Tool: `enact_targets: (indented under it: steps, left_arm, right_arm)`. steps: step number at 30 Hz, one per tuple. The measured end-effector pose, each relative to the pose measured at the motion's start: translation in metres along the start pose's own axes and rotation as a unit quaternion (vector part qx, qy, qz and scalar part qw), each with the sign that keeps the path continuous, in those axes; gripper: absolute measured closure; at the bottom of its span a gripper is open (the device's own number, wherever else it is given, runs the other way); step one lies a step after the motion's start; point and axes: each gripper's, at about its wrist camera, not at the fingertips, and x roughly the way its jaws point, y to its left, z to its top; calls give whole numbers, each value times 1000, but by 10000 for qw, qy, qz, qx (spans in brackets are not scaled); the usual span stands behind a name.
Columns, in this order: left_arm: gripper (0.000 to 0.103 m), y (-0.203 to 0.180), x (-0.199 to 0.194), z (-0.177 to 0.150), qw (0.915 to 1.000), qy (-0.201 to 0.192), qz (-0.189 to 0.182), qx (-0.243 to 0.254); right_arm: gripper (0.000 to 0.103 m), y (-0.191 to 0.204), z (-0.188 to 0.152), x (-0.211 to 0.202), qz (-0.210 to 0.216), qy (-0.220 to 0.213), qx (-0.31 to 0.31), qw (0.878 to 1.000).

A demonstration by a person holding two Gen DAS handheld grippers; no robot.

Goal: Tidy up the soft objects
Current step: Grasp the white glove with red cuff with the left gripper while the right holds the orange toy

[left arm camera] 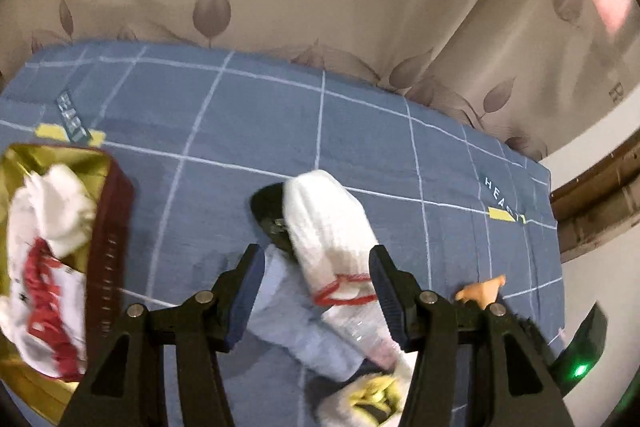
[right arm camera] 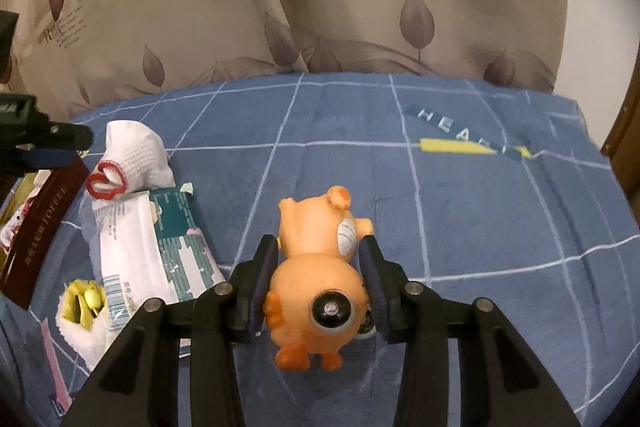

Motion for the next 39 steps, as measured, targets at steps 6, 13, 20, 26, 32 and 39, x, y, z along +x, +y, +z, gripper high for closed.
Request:
enact_targets:
  steps: [6,13,20,26,32,39]
  left_arm:
    - [47,-5,26,7,9992,213,4,-328]
    - [48,-14,47,12,9980,209,200,-569]
    - [81,-22,49,11,9986,226,122,-452]
    - [82,-24,35,7,9995,161,87,-246]
    - [82,-23,12,6,10000,43,-8,-30]
    - [82,-18,-23,3,9996,-110,-32,269]
  right_arm:
    - [63,5,-4,2,-42,-106,-140,9998]
    - [62,3,-4,4,36,-43,-73,10000]
    - [61,-2,-3,8,130,29,70,9999]
    - [61,-3,-3,8,132,50,102,9998]
    - [61,-2,-4,8,110,53,90,9999]
    - [61,-2,-4,8,114,53,99,9999]
